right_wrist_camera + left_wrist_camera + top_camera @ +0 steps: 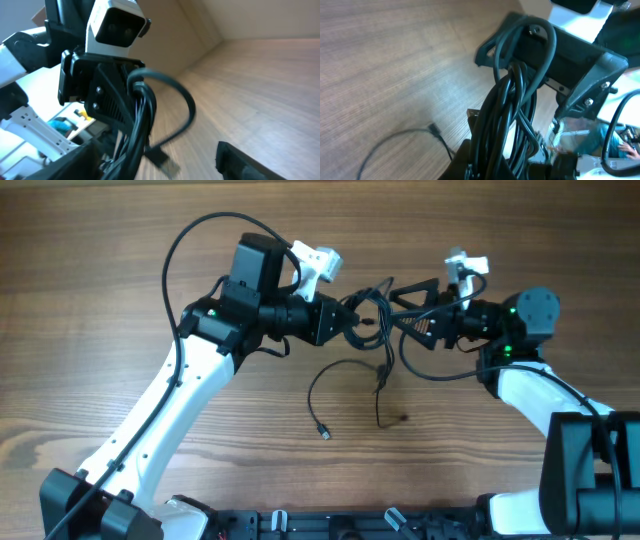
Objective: Untangle cables
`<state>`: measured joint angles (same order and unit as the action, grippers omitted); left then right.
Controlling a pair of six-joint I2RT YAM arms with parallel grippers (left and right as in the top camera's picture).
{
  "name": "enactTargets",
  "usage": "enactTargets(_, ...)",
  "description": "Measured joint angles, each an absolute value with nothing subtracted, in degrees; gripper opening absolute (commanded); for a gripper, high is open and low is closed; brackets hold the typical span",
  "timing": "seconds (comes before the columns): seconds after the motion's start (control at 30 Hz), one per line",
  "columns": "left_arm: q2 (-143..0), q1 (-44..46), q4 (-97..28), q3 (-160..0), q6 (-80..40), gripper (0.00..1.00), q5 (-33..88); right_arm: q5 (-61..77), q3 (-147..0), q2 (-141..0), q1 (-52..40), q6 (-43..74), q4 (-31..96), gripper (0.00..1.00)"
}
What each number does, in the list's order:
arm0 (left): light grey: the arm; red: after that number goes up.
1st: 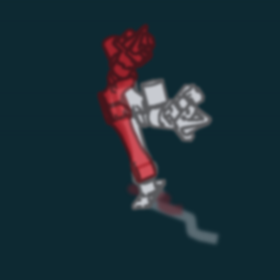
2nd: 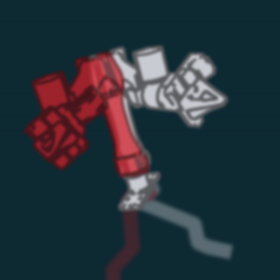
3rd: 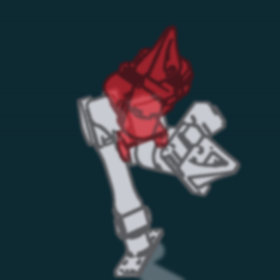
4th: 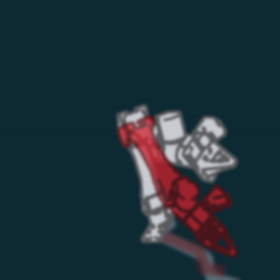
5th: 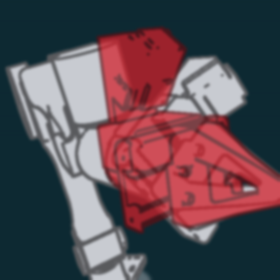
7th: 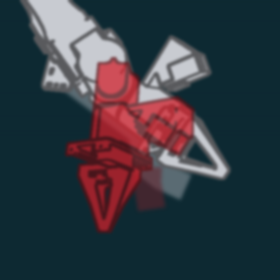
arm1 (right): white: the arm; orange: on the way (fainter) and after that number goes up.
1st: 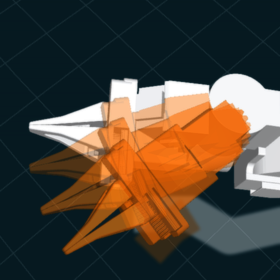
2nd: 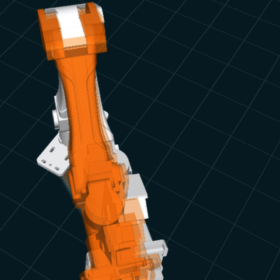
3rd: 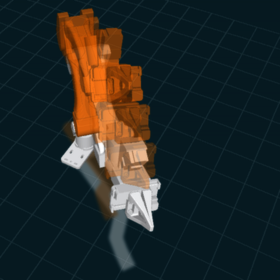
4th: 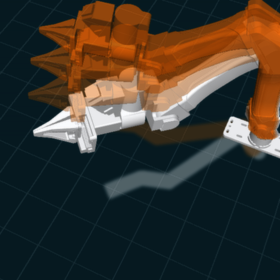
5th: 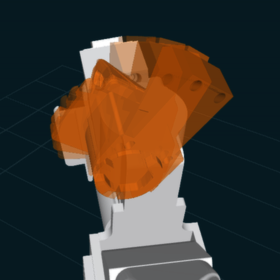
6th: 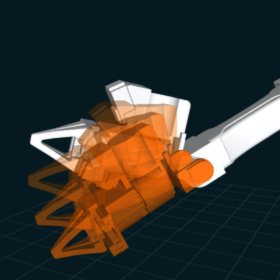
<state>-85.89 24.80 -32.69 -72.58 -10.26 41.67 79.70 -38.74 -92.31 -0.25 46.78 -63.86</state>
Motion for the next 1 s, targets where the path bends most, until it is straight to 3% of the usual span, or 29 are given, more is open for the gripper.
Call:
enactTargets(0.07,-86.80,25.67,-33.28,-72.58,-9.23,0.04,42.15,79.61,-38.74,-92.31,-2.04,46.68,-60.34,0.57)
enactTargets(0.1,-87.24,26.09,-33.26,-72.58,-8.97,0.04,42.17,79.46,-38.79,-92.29,-2.52,46.13,-57.58,0.42)
enactTargets(0.13,-87.66,26.74,-33.19,-72.58,-8.38,0.07,42.19,79.20,-38.74,-92.36,-2.94,45.43,-55.55,0.13)
enactTargets(0.17,-87.72,27.09,-33.10,-72.58,-8.16,0.11,42.11,79.02,-38.74,-92.36,-3.16,45.10,-55.27,0.04)
enactTargets(0.2,-87.72,27.44,-33.10,-72.58,-7.94,0.17,41.95,78.56,-38.74,-92.36,-3.25,44.77,-55.27,0.04)
enactTargets(0.23,-87.72,27.64,-33.10,-72.58,-7.77,0.29,41.43,78.39,-38.74,-92.36,-3.31,44.84,-55.22,0.04)
enactTargets(0.33,-87.77,27.66,-33.52,-72.58,-8.03,0.80,37.23,73.73,-38.74,-92.36,-3.44,45.91,-52.42,0.04)
enactTargets(0.4,-87.77,27.70,-33.04,-72.58,-10.92,0.89,33.47,68.75,-38.72,-92.36,-3.44,47.35,-49.67,0.04)
enactTargets(0.5,-87.77,27.70,-31.27,-72.58,-19.25,0.88,29.04,60.64,-38.74,-92.36,-3.44,50.68,-47.51,0.04)
enactTargets(0.63,-87.77,27.70,-30.63,-72.58,-31.40,0.77,26.55,53.36,-38.72,-92.36,-3.44,57.89,-47.03,0.04)
enactTargets(0.8,-90.13,27.90,-30.52,-72.60,-57.23,0.62,22.83,49.93,-38.72,-92.36,-3.44,64.16,-46.65,0.04)
enactTargets(0.93,-94.85,29.91,-24.03,-72.60,-74.50,0.72,22.55,49.45,-38.72,-92.36,-3.44,64.49,-46.61,0.04)
enactTargets(1.0,-96.03,30.98,-22.06,-72.60,-78.91,0.72,22.85,49.45,-38.72,-92.36,-3.44,64.47,-45.93,0.04)
